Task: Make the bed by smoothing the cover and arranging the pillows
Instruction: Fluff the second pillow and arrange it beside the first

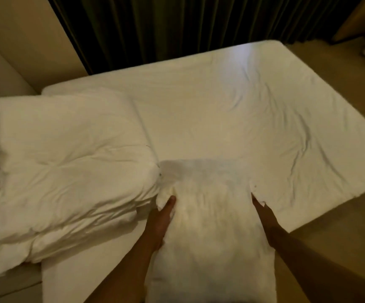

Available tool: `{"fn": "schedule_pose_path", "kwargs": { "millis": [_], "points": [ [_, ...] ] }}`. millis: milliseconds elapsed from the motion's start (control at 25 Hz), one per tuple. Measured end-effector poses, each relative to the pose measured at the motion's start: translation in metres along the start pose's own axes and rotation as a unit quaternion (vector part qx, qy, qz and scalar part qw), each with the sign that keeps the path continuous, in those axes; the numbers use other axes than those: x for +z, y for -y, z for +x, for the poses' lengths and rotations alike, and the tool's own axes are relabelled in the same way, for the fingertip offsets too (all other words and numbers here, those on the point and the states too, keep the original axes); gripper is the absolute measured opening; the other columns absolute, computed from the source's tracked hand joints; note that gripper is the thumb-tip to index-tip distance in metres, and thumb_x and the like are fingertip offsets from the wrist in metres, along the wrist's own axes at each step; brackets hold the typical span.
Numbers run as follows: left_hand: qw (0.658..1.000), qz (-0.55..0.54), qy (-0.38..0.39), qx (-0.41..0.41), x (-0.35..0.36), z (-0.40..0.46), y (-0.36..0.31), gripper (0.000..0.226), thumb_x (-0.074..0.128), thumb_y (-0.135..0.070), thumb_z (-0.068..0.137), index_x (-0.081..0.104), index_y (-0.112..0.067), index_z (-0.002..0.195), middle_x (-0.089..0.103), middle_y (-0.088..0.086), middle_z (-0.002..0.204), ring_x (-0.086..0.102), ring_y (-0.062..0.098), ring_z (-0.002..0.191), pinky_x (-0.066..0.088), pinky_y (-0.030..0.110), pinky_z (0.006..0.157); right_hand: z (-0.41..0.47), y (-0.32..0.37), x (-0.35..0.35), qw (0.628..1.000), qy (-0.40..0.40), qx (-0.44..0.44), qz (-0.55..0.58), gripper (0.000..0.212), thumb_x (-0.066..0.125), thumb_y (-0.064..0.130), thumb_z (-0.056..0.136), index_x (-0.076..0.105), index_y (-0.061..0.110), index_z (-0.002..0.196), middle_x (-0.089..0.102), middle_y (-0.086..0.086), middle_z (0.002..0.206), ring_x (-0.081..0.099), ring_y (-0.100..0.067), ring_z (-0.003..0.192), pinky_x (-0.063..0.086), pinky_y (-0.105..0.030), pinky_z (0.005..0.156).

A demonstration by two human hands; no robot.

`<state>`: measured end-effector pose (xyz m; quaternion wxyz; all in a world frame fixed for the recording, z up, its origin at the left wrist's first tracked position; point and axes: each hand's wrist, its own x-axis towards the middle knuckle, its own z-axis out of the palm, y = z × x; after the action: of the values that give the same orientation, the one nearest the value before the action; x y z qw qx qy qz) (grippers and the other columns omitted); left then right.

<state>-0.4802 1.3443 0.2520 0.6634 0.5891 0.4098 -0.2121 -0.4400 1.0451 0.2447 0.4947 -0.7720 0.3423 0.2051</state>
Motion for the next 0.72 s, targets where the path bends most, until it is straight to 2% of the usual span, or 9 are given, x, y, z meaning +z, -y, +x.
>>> {"fn": "schedule_pose_path", "kwargs": {
  "millis": [80,160,280,400,440,520,600,640,720],
  "points": [
    [0.999,-0.017,-0.023,0.042,-0.025,-0.018,-0.032,0.048,0.073,-0.061,0.078,0.068,-0.020,0.103,0.074,0.001,0.097,0.070,0.022,0.090,0.056,0.038,0.088,-0.027,0.049,0.010,0.997,-0.005,-0.049,0.060,0.064,0.052,0.055,0.096,0.051,0.009,0.139,0.057,-0.012,0.134,0.052,-0.032,0.124,0.039,-0.034,0.095],
    [0.996,-0.018,-0.045,0.080,-0.055,-0.035,-0.069,0.048,0.072,-0.064,0.078,0.066,-0.018,0.091,0.074,0.006,0.092,0.070,0.025,0.085,0.058,0.039,0.085,-0.052,0.100,0.024,0.991,0.007,-0.094,0.090,0.056,0.053,0.046,0.099,0.051,0.008,0.139,0.055,-0.004,0.126,0.050,-0.028,0.125,0.036,-0.032,0.098],
    [0.987,-0.050,-0.068,0.138,-0.112,-0.048,-0.118,0.055,0.072,-0.066,0.076,0.068,-0.014,0.093,0.075,0.007,0.097,0.072,0.026,0.088,0.059,0.042,0.086,-0.073,0.164,0.064,0.984,0.050,-0.131,0.112,0.080,0.059,0.068,0.085,0.051,0.012,0.141,0.058,-0.006,0.134,0.056,-0.027,0.117,0.042,-0.041,0.105],
    [0.967,-0.081,-0.109,0.214,-0.202,-0.054,-0.177,0.051,0.068,-0.058,0.084,0.057,-0.017,0.112,0.066,0.002,0.116,0.065,0.026,0.103,0.054,0.037,0.091,-0.094,0.238,0.134,0.969,0.111,-0.184,0.122,0.091,0.062,0.078,0.075,0.049,0.019,0.143,0.056,0.001,0.137,0.055,-0.019,0.116,0.045,-0.039,0.101],
    [0.962,-0.093,-0.104,0.234,-0.235,-0.055,-0.201,0.059,0.066,-0.059,0.085,0.056,-0.015,0.123,0.064,0.002,0.125,0.063,0.026,0.109,0.053,0.038,0.095,-0.103,0.266,0.161,0.962,0.145,-0.188,0.137,0.096,0.066,0.077,0.072,0.044,0.021,0.147,0.053,0.004,0.139,0.053,-0.018,0.120,0.045,-0.038,0.100],
    [0.951,-0.088,-0.086,0.283,-0.300,-0.062,-0.234,0.070,0.060,-0.057,0.090,0.041,-0.023,0.149,0.048,-0.002,0.150,0.052,0.022,0.130,0.042,0.040,0.108,-0.116,0.311,0.215,0.953,0.215,-0.164,0.139,0.112,0.074,0.077,0.064,0.031,0.024,0.153,0.048,0.000,0.149,0.053,-0.027,0.127,0.045,-0.048,0.105],
    [0.937,-0.055,-0.097,0.330,-0.342,-0.066,-0.238,0.069,0.055,-0.047,0.098,0.020,-0.037,0.156,0.027,-0.010,0.161,0.032,0.013,0.145,0.028,0.033,0.112,-0.131,0.331,0.259,0.946,0.236,-0.196,0.102,0.103,0.069,0.066,0.078,0.015,0.028,0.158,0.030,0.000,0.160,0.038,-0.031,0.142,0.029,-0.053,0.116],
    [0.935,-0.029,-0.118,0.332,-0.357,-0.065,-0.230,0.069,0.055,-0.044,0.099,0.018,-0.038,0.157,0.024,-0.009,0.163,0.028,0.013,0.147,0.027,0.032,0.112,-0.135,0.329,0.279,0.947,0.222,-0.220,0.078,0.097,0.066,0.058,0.086,0.010,0.027,0.159,0.022,0.000,0.164,0.030,-0.029,0.147,0.023,-0.050,0.118],
    [0.942,0.025,-0.170,0.287,-0.375,-0.051,-0.191,0.071,0.058,-0.044,0.097,0.022,-0.033,0.157,0.027,-0.003,0.162,0.031,0.018,0.147,0.029,0.034,0.115,-0.139,0.305,0.310,0.953,0.191,-0.234,0.014,0.090,0.062,0.047,0.093,0.008,0.018,0.159,0.019,-0.006,0.165,0.025,-0.029,0.149,0.023,-0.044,0.118]
  ]
}}
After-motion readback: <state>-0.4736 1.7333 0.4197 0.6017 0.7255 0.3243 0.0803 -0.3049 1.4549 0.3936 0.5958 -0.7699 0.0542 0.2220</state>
